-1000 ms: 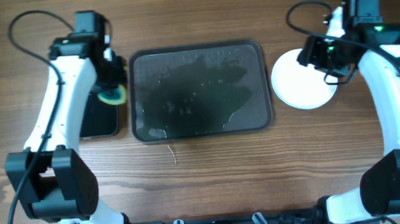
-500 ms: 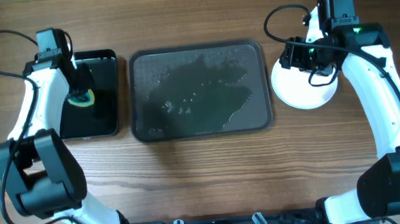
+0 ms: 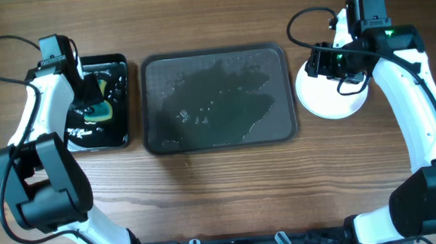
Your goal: Clean dirty plates on tray and stack at the side
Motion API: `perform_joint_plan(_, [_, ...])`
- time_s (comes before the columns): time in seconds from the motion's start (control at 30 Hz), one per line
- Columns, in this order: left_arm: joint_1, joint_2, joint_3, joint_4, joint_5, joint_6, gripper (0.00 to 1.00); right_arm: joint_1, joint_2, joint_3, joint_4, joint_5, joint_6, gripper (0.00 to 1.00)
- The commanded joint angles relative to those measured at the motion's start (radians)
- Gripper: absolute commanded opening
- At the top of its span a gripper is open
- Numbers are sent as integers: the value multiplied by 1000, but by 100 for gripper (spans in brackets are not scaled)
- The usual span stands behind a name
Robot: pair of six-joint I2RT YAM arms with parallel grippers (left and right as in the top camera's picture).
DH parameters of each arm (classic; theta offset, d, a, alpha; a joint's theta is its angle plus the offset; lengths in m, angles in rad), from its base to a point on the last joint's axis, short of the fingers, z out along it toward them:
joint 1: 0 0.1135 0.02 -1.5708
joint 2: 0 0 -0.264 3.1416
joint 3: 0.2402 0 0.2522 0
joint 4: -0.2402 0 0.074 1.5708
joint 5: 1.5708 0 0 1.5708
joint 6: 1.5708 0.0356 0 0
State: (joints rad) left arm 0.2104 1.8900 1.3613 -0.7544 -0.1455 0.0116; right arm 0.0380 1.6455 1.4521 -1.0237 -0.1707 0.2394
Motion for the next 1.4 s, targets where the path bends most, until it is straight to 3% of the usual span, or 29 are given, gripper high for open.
perform_joint_plan(0.0, [-43,-136,96,-62,-8,10,56,0,5,43,-19,21,-58,65])
perform_joint_plan(0.03, [-53,-161,110,-74,-9,10,63,0,0,59,-32,21,-61,66])
perform_joint_plan(0.07, [-72,-207,127,-85,-9,6,100,0,-9,79,-47,21,-65,67])
perform_joint_plan(0.33, [-180,-421,130,-92,-9,3,100,0,-163,198,-138,52,-82,82])
perform_joint_plan(0.37, [-186,-431,130,-92,-9,3,100,0,-187,206,-143,53,-82,86])
perform_joint_plan(0.4, [-190,-437,130,-92,-9,3,100,0,-220,210,-145,58,-79,100])
perform_joint_plan(0.9, [-192,-436,130,-92,-9,3,100,0,-702,209,-145,59,-72,100])
perform_joint_plan(1.37, [-192,-436,130,-92,-9,3,100,0,-774,191,-191,73,-82,100])
